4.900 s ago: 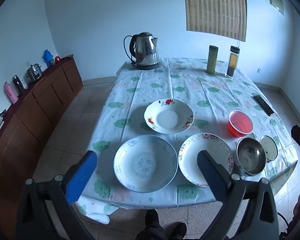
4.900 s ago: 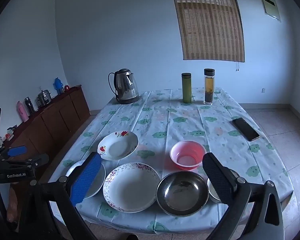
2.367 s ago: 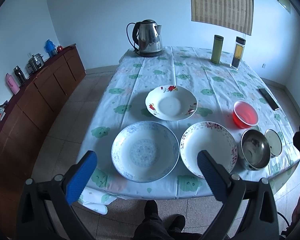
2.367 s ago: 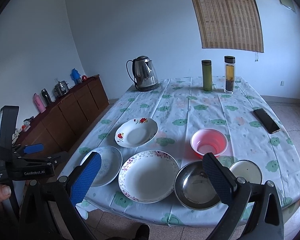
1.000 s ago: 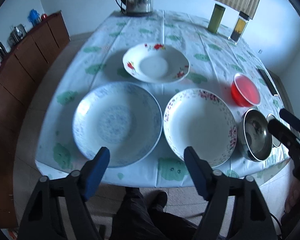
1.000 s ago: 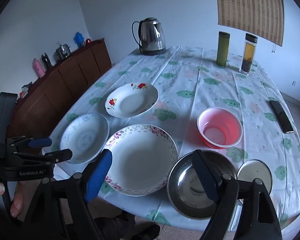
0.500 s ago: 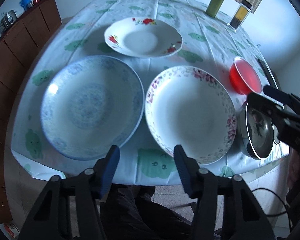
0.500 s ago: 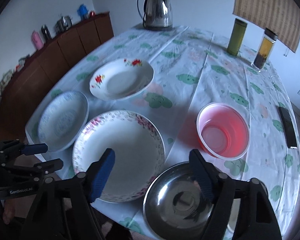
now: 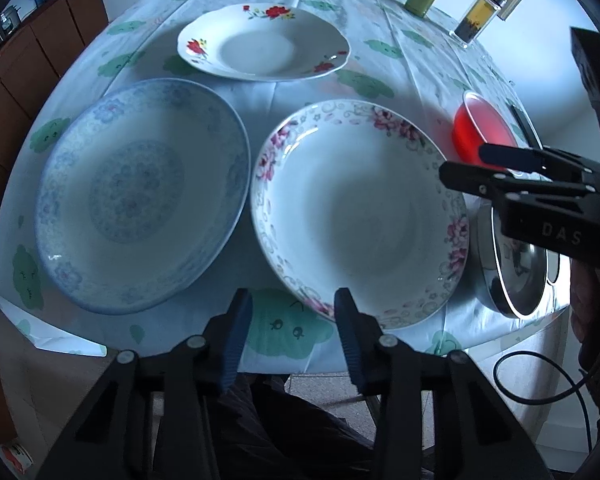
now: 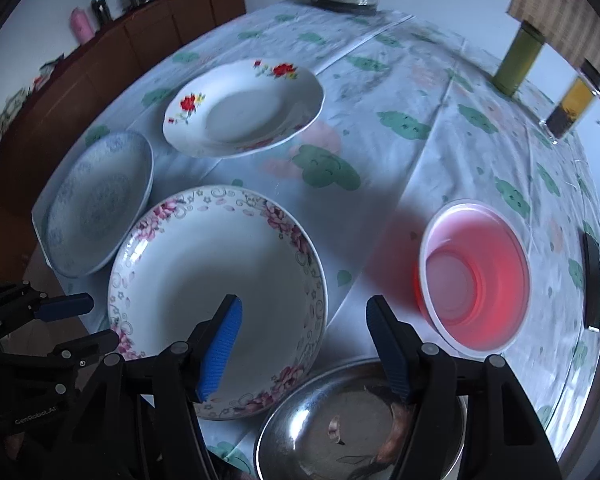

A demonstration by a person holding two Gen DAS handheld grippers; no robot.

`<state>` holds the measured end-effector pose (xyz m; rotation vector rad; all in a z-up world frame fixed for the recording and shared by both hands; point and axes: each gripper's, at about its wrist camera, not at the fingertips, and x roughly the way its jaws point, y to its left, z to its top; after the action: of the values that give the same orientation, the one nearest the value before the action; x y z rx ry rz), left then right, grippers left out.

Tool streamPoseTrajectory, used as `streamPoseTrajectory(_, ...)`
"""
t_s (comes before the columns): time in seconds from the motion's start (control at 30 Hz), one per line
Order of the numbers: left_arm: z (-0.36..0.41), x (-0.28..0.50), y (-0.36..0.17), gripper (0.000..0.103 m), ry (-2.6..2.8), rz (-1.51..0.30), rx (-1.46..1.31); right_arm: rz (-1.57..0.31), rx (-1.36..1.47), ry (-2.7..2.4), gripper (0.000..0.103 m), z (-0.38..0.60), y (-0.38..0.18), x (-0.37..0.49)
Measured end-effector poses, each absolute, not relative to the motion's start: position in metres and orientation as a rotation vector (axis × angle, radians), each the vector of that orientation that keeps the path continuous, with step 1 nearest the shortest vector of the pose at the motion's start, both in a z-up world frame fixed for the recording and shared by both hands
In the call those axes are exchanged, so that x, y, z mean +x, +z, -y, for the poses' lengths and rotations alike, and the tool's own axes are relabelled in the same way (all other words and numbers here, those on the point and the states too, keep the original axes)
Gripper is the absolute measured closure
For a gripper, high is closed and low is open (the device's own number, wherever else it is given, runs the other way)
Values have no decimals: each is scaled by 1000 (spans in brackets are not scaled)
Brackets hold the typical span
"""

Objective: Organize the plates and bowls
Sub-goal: 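Close both grippers on the rim of the pink-floral plate, then lift the pink-floral plate with both grippers toward the blue-patterned plate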

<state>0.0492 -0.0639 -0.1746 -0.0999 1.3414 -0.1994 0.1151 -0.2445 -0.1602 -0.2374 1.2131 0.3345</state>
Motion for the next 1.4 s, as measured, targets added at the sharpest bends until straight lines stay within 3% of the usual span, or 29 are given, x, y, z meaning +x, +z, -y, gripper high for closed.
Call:
streamPoseTrajectory(0.43,67,55,-183,76,-200,-1358,-138,-1348,-269,333,63,242,-187,141)
streamPoseTrajectory(1.4,69,72,-199,78,-168,-1380,-155,-1434,-277,368,79,226,-209,171)
